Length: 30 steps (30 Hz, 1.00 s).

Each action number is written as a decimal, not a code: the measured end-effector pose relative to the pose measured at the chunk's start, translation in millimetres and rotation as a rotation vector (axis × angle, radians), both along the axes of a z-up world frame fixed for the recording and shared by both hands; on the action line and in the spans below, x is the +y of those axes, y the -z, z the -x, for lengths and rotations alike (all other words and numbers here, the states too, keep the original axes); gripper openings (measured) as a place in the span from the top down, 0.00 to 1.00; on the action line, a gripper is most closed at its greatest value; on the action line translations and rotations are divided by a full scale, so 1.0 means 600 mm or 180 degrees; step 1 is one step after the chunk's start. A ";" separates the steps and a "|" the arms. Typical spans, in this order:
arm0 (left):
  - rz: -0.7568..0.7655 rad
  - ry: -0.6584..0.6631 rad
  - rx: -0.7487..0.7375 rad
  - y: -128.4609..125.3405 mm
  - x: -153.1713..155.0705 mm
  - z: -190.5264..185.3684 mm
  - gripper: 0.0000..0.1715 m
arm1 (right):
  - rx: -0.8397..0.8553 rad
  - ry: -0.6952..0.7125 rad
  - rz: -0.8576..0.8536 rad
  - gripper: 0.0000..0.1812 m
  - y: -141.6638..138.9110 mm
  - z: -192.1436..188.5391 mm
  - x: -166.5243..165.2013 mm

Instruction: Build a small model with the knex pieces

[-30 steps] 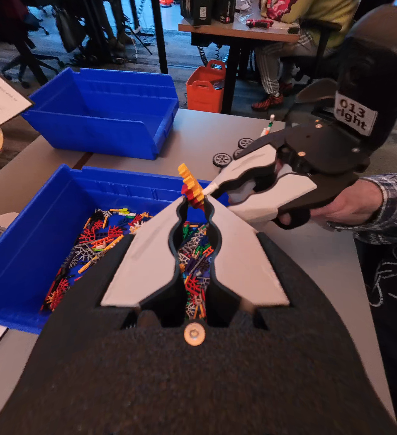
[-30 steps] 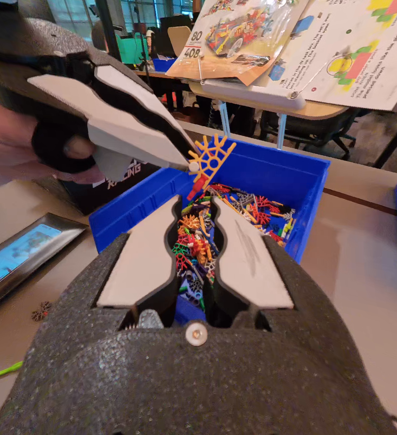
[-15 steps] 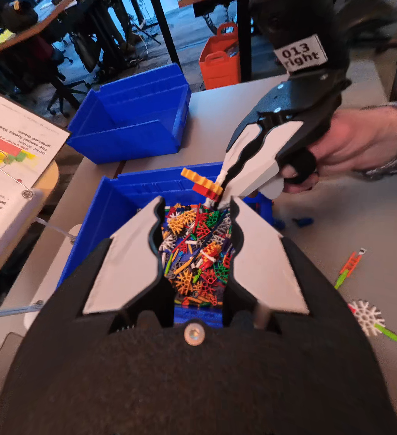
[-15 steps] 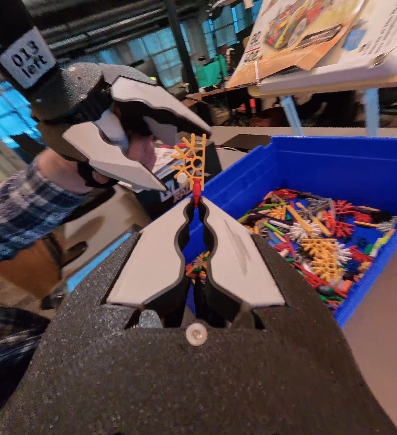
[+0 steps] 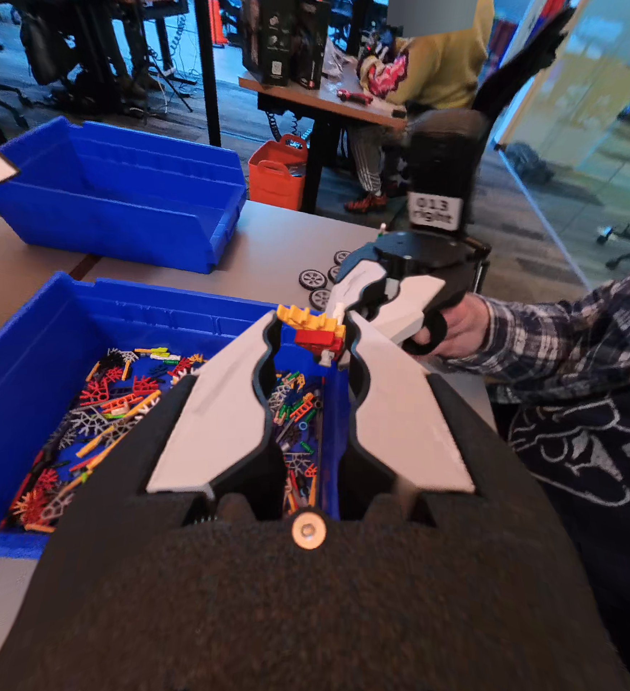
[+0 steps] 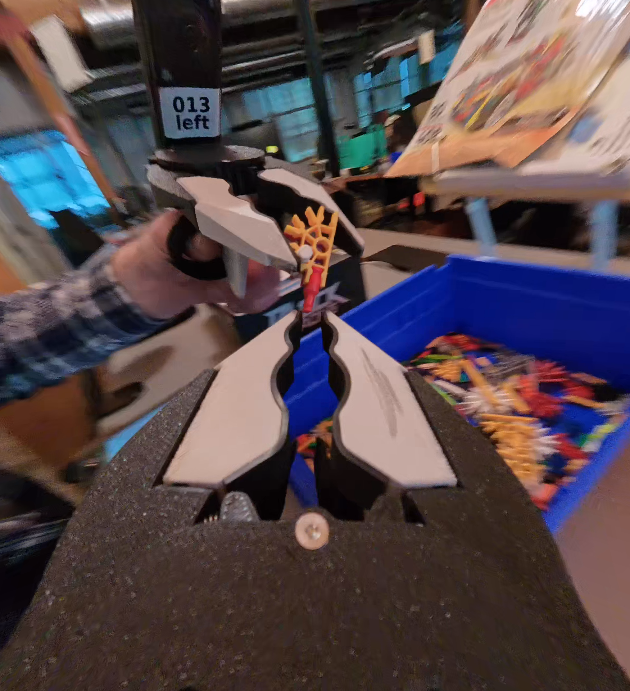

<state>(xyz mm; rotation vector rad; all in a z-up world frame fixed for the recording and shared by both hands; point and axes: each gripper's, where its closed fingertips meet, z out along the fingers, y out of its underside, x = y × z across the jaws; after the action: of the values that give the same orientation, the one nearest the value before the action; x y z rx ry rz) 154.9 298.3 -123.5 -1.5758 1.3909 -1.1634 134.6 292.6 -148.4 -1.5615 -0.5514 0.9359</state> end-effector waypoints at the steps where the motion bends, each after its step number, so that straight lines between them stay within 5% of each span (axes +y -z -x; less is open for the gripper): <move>1: 0.0053 -0.0075 -0.0017 -0.001 0.007 0.001 0.81 | -0.0208 0.0218 -0.0176 0.95 -0.002 -0.008 0.005; 8: 0.0166 -0.0272 0.0066 0.009 0.024 0.002 0.81 | -0.1271 0.0840 -0.0831 0.97 0.002 -0.020 0.019; 30: 0.0263 -0.0473 0.0062 0.016 0.021 -0.016 0.85 | -0.1501 0.1079 -0.1026 1.00 0.008 -0.026 0.028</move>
<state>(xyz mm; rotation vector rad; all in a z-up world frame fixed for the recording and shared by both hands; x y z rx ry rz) 164.7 311.1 -133.3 -1.7214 1.2289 -1.1314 150.1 309.2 -153.2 -1.5161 -0.6987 0.2032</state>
